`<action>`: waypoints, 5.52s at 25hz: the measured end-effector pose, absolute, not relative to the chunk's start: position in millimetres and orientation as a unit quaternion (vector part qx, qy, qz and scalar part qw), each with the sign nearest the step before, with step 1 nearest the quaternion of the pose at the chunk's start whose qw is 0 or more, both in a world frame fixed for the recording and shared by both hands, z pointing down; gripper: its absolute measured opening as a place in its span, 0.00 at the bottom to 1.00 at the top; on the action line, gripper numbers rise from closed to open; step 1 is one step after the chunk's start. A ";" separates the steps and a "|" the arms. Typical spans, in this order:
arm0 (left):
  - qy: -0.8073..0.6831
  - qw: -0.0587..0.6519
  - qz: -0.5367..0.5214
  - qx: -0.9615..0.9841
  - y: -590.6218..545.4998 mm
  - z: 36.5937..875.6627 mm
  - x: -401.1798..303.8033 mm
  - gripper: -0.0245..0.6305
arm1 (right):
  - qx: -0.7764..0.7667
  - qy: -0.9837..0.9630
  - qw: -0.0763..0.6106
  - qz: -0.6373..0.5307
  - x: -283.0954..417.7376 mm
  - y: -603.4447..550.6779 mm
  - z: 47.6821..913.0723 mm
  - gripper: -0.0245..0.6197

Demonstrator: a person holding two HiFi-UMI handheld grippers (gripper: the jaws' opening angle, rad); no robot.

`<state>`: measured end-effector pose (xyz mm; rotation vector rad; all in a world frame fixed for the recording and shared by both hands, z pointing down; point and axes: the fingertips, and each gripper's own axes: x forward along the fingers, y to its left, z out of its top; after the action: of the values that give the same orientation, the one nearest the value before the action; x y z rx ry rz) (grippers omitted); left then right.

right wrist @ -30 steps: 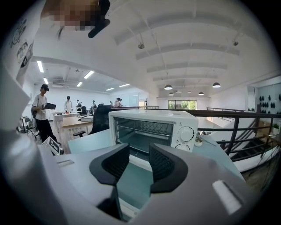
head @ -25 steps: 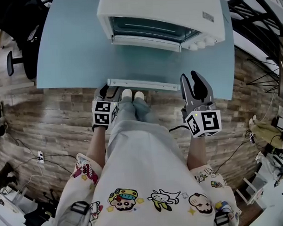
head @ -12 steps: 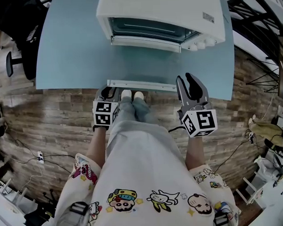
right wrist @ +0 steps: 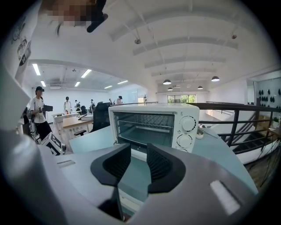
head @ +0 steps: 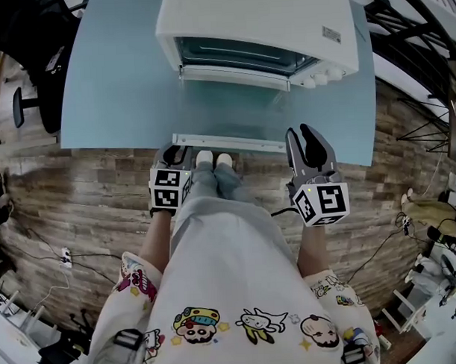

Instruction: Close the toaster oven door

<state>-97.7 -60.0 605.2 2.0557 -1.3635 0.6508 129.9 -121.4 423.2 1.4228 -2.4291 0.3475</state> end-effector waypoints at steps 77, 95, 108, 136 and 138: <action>-0.553 0.199 0.083 0.805 -232.2 388.7 -104.5 0.16 | 0.512 -0.847 0.086 0.116 138.7 -153.3 389.5 0.17; -0.583 0.163 0.073 0.793 -239.6 383.2 -105.0 0.16 | 0.502 -0.852 0.089 0.116 142.5 -157.4 390.4 0.17; -0.584 0.138 0.076 0.796 -227.4 377.2 -101.9 0.16 | 0.514 -0.847 0.084 0.107 152.9 -153.4 383.4 0.17; -0.477 0.164 0.067 0.861 -110.2 396.9 -35.2 0.10 | 0.479 -0.871 0.076 0.084 132.0 -126.8 372.2 0.05; -0.476 0.169 0.064 0.861 -105.5 402.6 -39.0 0.06 | 0.481 -0.868 0.080 0.088 133.0 -123.1 376.9 0.05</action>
<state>-39.0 -105.5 402.6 2.4470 -1.3535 0.1812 133.0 -123.1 376.9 1.4397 -2.5973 0.2631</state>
